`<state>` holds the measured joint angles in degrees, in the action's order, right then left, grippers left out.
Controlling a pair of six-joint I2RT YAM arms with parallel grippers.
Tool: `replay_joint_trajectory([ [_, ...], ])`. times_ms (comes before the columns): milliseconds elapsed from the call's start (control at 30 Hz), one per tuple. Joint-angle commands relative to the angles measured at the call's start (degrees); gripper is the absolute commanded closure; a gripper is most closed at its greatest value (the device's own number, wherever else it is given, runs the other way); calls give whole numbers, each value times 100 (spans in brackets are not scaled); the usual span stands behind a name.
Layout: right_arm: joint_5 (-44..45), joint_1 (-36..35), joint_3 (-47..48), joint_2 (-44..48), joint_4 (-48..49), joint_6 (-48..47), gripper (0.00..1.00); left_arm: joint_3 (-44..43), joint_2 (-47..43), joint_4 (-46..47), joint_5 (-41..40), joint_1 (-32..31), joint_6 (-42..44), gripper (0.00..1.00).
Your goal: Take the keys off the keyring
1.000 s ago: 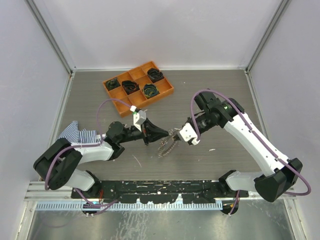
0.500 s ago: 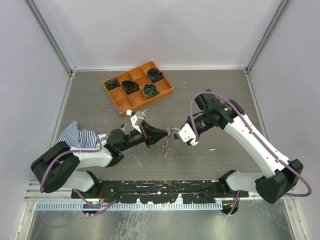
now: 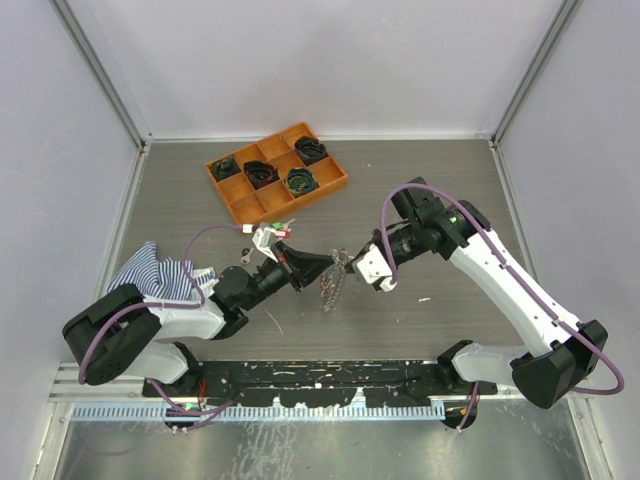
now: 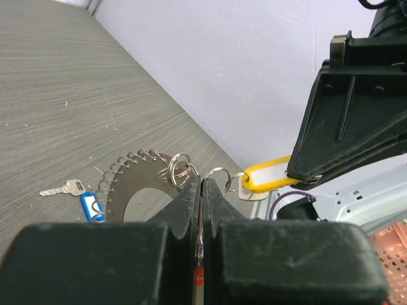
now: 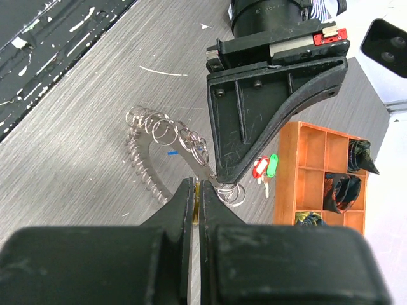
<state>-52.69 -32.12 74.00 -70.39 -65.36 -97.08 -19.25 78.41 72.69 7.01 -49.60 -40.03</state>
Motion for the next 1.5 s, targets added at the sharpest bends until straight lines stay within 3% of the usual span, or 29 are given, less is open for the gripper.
replay_joint_trajectory([
  [0, -321, -22, -74, 144, -284, 99, 99, 4, -118, 649, -1000, -11, -508, 100],
  [367, -299, -23, -266, 174, -172, -66, 99, -67, -195, 628, -1536, -139, -1109, 100],
  [767, -415, -15, -427, 174, 32, 92, 99, -80, -88, 737, -1359, -194, -846, 100],
  [1100, -877, 401, 105, 226, -60, 621, 99, -193, 208, 916, -493, -187, -361, 100],
  [1333, -1498, 670, 453, -63, -391, 470, 99, -376, 403, 923, 266, -186, -363, 99],
  [1467, -1545, 665, 511, -131, -479, 422, 99, -400, 317, 923, 438, -153, -221, 87],
])
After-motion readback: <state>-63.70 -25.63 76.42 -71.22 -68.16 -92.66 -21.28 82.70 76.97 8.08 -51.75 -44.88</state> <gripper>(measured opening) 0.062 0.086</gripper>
